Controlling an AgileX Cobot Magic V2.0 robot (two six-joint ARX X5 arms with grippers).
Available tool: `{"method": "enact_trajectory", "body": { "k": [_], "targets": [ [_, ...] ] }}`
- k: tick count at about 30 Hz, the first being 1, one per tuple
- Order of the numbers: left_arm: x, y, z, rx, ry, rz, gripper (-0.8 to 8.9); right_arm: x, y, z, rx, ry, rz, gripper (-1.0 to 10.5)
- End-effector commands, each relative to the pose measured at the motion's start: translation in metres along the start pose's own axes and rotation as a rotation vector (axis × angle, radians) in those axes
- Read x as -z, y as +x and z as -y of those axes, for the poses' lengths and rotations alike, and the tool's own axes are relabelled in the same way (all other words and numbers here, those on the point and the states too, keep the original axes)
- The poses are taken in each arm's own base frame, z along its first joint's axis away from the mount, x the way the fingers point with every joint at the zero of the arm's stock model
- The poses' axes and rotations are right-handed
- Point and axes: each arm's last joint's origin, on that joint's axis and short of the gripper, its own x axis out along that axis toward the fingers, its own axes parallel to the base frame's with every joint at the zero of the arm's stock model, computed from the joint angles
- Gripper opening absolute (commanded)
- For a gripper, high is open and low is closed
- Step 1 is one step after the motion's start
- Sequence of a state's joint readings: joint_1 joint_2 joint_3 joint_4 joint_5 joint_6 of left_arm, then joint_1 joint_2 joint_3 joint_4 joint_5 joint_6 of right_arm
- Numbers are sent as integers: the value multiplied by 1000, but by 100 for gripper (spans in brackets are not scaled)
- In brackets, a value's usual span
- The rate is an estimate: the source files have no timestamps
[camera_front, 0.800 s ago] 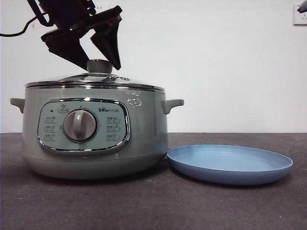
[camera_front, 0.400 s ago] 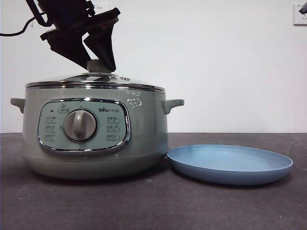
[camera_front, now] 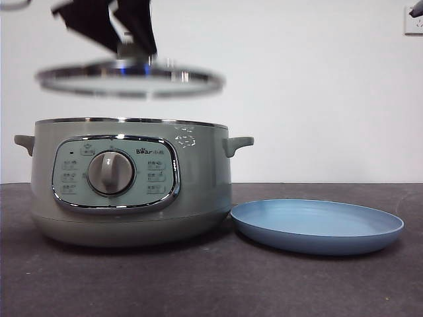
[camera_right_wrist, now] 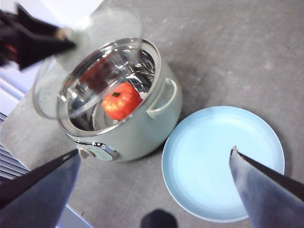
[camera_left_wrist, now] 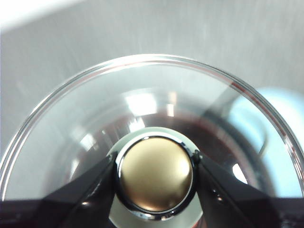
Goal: Take the pumpkin out from the steamer,put the pumpkin in the blue plate,close the lid
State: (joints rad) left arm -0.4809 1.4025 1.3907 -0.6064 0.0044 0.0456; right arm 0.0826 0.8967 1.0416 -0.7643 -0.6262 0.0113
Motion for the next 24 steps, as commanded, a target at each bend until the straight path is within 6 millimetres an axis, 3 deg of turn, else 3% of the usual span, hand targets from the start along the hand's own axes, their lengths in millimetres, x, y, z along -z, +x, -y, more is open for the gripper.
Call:
{"method": "enact_trajectory", "body": {
  "k": [1,7,13,17,24],
  "targets": [
    [-20,-38,0,-13,37,121,-13,-4,3,-1,-15,-21,14,535],
    [-30,-95,-4,-133,63,129,-13,-14,27,-4,-72,-22,-40,535],
    [-26,-149,-9,-333,65,135,-13,-38,65,-18,-95,-76,-132,535],
    [-16,-180,-12,-438,49,156,-13,-57,98,-39,-94,-152,-208,536],
    [1,-212,-13,-517,37,163,-13,-84,152,-82,-16,-303,-348,536]
  ]
}}
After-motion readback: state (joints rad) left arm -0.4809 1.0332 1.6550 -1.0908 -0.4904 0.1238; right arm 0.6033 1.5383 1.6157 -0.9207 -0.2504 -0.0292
